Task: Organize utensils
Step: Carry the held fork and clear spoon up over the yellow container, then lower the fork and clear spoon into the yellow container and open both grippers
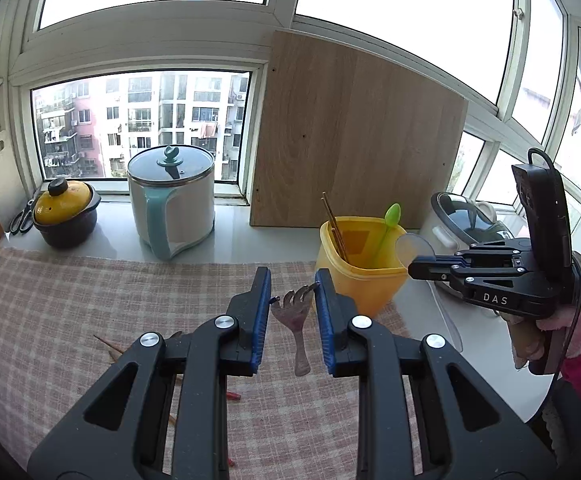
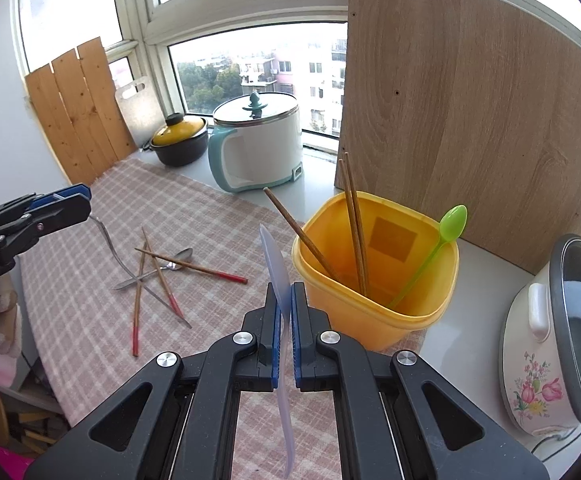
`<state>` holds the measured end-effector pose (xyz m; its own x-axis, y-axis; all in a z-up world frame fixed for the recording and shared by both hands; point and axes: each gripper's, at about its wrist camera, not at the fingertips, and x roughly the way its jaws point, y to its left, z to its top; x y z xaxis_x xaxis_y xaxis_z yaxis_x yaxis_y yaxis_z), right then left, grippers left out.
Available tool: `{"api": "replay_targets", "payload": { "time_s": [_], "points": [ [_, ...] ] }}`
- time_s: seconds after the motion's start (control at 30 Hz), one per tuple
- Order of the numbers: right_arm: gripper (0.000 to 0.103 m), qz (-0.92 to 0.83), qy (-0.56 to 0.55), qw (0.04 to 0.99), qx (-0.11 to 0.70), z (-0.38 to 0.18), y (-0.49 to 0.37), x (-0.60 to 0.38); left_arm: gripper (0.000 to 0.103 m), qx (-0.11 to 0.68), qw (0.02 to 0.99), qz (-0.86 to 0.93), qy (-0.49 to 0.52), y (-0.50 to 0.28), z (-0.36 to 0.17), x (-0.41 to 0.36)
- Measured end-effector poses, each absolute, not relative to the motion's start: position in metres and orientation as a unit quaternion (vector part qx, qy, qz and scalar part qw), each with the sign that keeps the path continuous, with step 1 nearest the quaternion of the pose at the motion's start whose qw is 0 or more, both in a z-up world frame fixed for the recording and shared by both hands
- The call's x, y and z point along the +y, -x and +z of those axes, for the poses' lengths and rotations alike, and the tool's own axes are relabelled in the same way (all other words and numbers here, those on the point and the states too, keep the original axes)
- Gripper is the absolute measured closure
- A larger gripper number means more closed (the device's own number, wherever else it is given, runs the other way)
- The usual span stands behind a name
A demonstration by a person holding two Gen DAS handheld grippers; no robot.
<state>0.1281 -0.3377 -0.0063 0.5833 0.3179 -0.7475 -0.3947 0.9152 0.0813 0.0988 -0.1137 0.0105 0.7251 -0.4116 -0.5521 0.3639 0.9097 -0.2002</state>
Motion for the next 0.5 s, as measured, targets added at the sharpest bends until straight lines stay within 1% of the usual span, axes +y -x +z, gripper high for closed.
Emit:
{"api": "replay_targets", "payload": {
  "time_s": [0.23, 0.5],
  "points": [
    [0.1, 0.185, 0.033, 0.903, 0.388, 0.014, -0.137, -0.36, 0.082, 0.284, 0.93, -0.231, 0.031, -0.115, 0.038, -0.137],
    [0.1, 0.168, 0.019, 0.913, 0.37, 0.026, -0.155, -0.378, 0.082, 0.26, 0.933, -0.25, 0.019, -0.136, 0.069, -0.167]
  ]
}}
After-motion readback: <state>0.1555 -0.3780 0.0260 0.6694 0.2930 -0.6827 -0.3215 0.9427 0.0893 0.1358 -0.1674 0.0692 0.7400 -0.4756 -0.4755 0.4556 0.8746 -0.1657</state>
